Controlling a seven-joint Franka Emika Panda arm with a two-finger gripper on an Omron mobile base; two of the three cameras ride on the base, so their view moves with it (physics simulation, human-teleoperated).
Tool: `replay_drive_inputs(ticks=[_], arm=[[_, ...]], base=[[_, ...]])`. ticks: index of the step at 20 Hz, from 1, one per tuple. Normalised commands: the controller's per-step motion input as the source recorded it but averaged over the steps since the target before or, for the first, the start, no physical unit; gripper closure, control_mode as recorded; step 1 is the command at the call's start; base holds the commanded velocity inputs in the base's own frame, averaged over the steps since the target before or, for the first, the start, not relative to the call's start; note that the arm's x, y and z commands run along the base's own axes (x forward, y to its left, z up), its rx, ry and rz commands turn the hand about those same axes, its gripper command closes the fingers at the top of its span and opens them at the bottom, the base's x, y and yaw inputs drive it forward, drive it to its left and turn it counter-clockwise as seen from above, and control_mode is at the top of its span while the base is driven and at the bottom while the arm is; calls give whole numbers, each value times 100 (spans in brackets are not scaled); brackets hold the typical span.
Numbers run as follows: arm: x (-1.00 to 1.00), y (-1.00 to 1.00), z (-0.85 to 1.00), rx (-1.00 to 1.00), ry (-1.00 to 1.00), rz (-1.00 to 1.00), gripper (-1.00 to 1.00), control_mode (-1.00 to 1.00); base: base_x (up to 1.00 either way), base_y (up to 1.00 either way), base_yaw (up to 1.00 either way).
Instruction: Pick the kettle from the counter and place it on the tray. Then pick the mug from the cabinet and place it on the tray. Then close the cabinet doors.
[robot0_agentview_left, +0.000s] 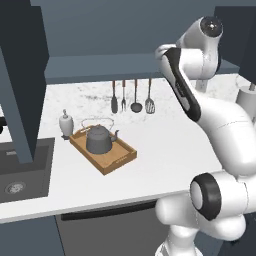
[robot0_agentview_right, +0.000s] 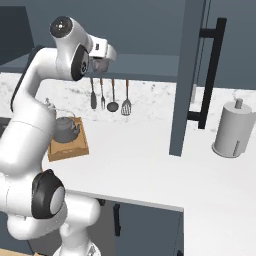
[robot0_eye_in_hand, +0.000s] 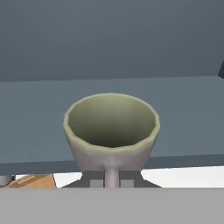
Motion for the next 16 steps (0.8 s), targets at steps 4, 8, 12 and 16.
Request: replay_drive_inputs(ticks=[4, 8, 12, 16], arm=[[-93, 11, 0, -1, -1, 17, 100, -100], [-59, 47, 0, -3, 0, 41, 100, -100], [-34, 65, -1, -2, 7, 50, 100, -100], [-21, 50, -13, -1, 8, 50, 100, -100]], base=[[0, 0, 0], [0, 0, 0], [0, 0, 0], [0, 0, 0]])
